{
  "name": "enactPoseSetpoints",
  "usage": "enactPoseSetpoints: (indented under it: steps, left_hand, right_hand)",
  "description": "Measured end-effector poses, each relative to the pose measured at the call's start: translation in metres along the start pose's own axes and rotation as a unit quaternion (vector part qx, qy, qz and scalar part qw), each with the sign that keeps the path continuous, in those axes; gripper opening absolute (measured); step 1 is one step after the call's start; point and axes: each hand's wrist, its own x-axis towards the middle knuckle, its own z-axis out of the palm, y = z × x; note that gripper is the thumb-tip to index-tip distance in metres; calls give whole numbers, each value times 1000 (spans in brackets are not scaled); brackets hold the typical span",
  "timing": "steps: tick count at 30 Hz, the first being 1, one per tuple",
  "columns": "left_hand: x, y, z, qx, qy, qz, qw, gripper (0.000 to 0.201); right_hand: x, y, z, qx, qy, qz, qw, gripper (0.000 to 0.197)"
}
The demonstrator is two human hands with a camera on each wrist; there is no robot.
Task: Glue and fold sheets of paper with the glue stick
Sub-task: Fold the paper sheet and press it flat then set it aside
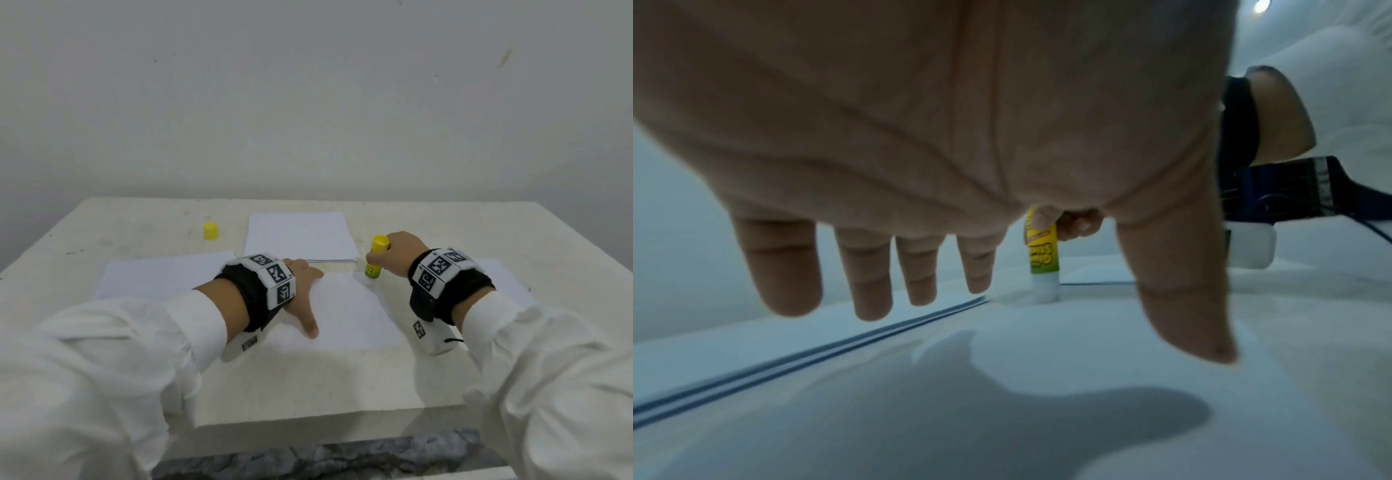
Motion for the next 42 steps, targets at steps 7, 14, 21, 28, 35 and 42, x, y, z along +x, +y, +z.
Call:
enactPoseSetpoints:
  steps: [7, 14, 21, 28, 35, 42]
  left_hand:
    - [33, 50, -9, 23, -44, -2, 999, 102]
    - [38, 50, -8, 21, -40, -12, 999, 105]
    - [32, 52, -9, -5, -43, -12, 999, 102]
    - [23, 50, 1, -86, 10, -16, 996, 100]
    - [20, 47, 4, -81, 21, -7, 996, 82]
    - [23, 41, 9, -83, 27, -2, 996, 74]
  right_hand:
    - [8, 5, -3, -16, -32, -46, 998, 33]
    - [-23, 19, -5, -7, -67, -104, 992, 31]
    - [-67, 39, -8, -8, -108, -110, 988, 21]
    - [-43, 55, -42, 302, -66, -43, 950, 17]
    - [38, 35, -20, 366, 14, 45, 929, 26]
    - [75, 17, -4, 99, -5, 101, 990, 44]
